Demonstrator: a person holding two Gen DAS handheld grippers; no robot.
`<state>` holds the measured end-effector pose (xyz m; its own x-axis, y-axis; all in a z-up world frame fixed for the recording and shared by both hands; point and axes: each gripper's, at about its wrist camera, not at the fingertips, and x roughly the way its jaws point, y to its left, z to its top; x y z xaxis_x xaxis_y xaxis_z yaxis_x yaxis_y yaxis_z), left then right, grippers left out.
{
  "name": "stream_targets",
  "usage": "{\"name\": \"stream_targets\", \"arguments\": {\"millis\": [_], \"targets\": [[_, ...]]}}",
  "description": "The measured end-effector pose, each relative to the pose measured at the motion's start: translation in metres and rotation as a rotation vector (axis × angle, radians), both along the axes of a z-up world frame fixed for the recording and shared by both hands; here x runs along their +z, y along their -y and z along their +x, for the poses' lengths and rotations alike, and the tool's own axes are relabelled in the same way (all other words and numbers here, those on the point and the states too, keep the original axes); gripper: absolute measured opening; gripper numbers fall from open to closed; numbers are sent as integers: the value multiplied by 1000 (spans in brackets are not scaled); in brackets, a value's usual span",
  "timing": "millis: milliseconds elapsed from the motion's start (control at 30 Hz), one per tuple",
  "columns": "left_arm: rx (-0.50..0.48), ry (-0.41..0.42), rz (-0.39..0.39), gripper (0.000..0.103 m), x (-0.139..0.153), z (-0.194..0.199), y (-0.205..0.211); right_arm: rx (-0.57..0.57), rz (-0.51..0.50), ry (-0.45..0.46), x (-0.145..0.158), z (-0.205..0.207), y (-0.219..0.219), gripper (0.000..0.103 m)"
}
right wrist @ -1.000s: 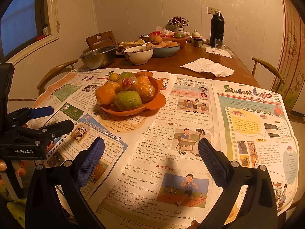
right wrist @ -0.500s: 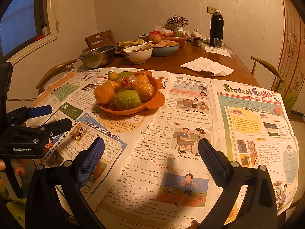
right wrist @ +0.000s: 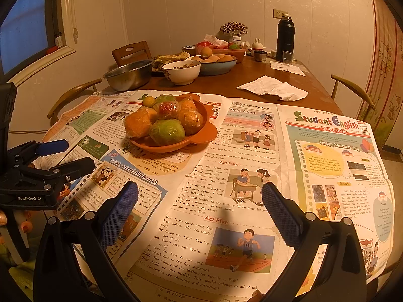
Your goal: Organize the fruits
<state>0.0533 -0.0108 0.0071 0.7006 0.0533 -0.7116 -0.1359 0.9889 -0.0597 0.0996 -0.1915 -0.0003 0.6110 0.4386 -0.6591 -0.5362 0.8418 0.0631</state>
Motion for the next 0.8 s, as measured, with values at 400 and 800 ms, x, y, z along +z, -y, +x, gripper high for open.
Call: {"name": "stream_targets", "arguments": {"millis": [400, 800], "targets": [[0, -4, 3, 93, 1, 0, 0, -1, 0, 1, 0, -1, 0, 98], [-4, -11, 3, 93, -2, 0, 1, -2, 0, 2, 0, -1, 0, 98]]}}
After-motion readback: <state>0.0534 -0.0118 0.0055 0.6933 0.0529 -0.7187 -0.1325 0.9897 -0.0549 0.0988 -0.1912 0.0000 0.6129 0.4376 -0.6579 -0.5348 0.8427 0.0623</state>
